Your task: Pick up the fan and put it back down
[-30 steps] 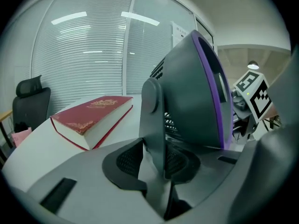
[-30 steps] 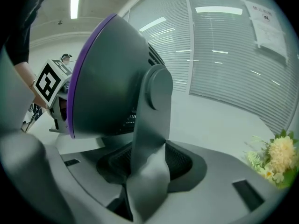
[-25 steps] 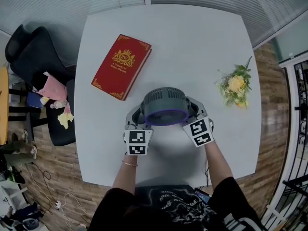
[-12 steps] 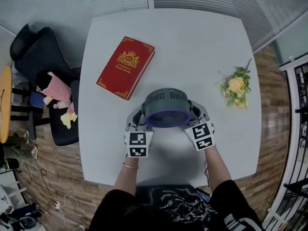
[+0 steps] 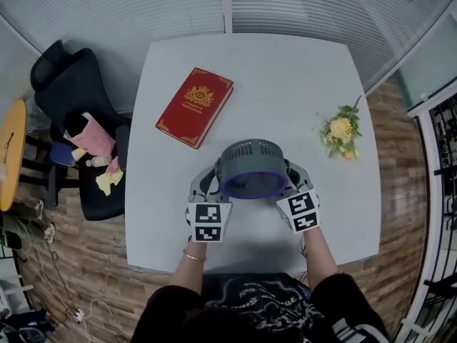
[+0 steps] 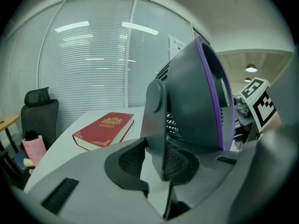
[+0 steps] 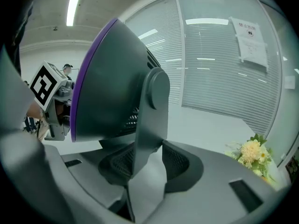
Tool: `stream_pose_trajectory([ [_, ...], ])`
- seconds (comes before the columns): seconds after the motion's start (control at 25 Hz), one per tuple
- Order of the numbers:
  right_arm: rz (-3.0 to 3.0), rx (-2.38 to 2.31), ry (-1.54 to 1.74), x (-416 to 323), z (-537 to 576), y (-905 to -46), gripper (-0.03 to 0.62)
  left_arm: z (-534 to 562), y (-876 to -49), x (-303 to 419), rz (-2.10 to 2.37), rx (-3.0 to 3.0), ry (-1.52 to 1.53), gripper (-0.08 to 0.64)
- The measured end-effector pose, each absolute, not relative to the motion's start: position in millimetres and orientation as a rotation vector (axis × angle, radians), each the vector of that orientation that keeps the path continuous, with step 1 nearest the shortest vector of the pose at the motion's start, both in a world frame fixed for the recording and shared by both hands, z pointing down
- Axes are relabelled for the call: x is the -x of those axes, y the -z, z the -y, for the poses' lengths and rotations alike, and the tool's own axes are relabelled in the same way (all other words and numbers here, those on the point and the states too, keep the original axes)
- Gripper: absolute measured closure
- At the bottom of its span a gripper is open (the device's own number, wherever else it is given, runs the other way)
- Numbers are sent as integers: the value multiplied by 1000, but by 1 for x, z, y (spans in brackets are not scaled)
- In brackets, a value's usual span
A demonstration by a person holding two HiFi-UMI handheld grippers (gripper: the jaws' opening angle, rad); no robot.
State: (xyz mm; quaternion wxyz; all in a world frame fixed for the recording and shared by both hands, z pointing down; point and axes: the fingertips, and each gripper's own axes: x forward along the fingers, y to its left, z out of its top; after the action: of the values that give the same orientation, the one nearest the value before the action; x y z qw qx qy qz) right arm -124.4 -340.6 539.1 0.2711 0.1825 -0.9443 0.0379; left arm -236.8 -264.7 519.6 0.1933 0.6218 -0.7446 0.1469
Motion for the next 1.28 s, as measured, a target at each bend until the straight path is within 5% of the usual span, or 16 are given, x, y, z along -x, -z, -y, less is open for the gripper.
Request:
stream_pose_trajectory([
  [1.28, 2496, -636, -121, 84, 115, -467, 437, 53, -443, 206, 2028, -1846, -414, 483],
])
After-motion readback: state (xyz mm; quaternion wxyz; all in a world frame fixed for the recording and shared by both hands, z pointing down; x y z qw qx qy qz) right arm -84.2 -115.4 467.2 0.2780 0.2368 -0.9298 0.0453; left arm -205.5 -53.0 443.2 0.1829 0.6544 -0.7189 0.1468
